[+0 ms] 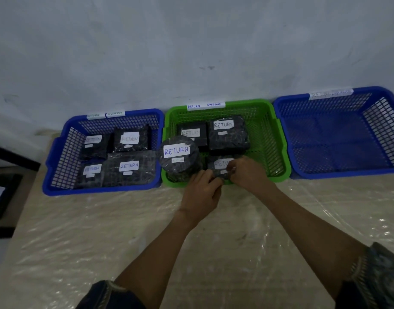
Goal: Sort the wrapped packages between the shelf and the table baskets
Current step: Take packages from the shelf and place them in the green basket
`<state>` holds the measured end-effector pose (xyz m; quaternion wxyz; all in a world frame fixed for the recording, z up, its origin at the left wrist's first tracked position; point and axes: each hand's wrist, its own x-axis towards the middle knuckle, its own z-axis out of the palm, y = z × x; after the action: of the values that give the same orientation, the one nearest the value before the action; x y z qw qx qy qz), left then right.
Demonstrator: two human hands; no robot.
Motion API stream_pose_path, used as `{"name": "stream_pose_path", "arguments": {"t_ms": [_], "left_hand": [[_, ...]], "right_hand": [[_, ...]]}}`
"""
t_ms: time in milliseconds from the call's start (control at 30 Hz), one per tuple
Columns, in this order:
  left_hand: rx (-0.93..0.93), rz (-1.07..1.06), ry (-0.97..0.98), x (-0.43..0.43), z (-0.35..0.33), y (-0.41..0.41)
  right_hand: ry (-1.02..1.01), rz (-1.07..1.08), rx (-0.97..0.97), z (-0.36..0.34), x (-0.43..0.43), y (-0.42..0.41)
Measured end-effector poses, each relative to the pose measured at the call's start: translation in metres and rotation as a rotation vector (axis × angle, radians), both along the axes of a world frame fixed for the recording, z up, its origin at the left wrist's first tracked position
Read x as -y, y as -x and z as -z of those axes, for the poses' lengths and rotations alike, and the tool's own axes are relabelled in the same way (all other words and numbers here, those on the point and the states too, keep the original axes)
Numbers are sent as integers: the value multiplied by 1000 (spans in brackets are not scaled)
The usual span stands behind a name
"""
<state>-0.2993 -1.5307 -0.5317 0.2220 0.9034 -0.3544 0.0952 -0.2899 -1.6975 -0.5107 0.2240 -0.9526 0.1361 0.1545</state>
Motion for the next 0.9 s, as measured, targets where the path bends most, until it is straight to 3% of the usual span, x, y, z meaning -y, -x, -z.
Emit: {"name": "stream_pose_path", "arguments": {"t_ms": [100, 300, 600, 900], "left_hand": [[0, -12, 19, 1, 1, 2], [12, -24, 29, 1, 3, 3], [-5, -48, 32, 0, 5, 4], [-165, 40, -92, -8, -11, 6]], "right_hand": [[-7, 68, -109, 8, -3, 0], [-11, 25, -141, 7, 3, -3], [90, 18, -49, 12, 1, 6], [313, -26, 142, 15, -15, 38]]}}
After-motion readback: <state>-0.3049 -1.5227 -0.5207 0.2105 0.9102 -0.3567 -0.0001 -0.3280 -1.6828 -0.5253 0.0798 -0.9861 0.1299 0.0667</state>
